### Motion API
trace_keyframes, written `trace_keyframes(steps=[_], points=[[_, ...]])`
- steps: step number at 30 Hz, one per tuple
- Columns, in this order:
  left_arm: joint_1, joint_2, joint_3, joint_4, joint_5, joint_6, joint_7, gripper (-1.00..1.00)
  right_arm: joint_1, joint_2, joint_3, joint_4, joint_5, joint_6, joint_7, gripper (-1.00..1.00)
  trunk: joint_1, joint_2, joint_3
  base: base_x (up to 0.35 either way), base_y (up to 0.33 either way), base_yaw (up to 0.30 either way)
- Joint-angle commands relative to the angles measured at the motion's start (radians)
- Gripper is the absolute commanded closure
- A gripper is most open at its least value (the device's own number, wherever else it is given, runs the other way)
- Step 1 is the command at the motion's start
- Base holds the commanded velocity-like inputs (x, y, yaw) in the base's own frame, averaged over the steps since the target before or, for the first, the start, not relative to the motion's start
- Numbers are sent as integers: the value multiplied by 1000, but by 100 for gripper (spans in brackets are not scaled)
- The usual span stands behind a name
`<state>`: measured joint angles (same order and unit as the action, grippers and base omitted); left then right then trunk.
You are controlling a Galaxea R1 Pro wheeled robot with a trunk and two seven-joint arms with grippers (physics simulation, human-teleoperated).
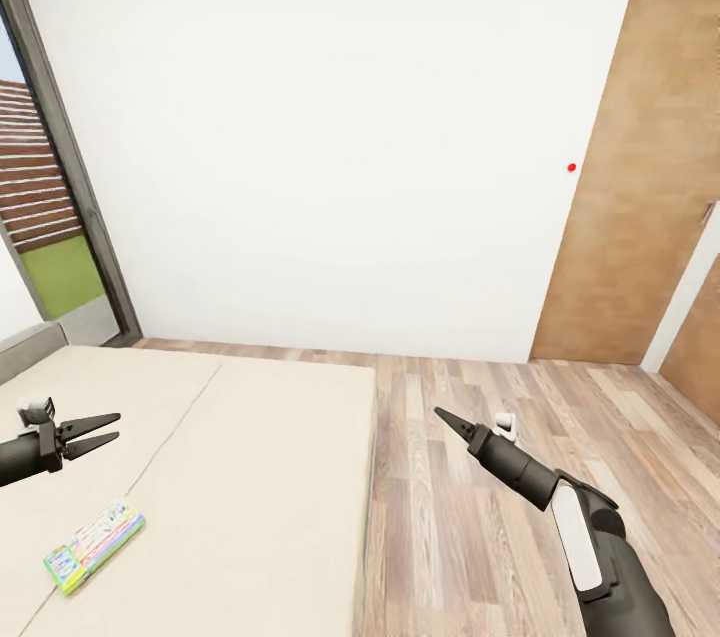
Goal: Put all the toys in the child's room - the three board games (two on the bed and one on the table), the two jigsaw puzzles on the table, and the tennis ball on the table - inside the toy box on the table in the child's room.
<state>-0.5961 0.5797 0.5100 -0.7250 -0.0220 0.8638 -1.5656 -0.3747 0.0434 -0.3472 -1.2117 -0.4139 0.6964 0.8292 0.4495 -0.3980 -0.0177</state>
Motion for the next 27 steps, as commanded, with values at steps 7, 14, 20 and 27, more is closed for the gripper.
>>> trace_keyframes(steps=[7,14,20,27], points=[[-1,1,1,1,-3,11,-5,-100,-1,1,-3,0,-2,6,2,-100,1,-2,-2,-31,136,-36],[-1,2,1,1,-3,11,-5,-100,-1,1,-3,0,-2,6,2,-100,1,-2,-2,-4,213,-98],[-1,2,1,1,-3,11,-5,-100,-1,1,-3,0,-2,6,2,-100,1,-2,-2,-1,143,-130],[-1,2,1,1,-3,11,-5,-100,-1,1,-3,0,-2,6,2,-100,1,-2,-1,0,221,-64]])
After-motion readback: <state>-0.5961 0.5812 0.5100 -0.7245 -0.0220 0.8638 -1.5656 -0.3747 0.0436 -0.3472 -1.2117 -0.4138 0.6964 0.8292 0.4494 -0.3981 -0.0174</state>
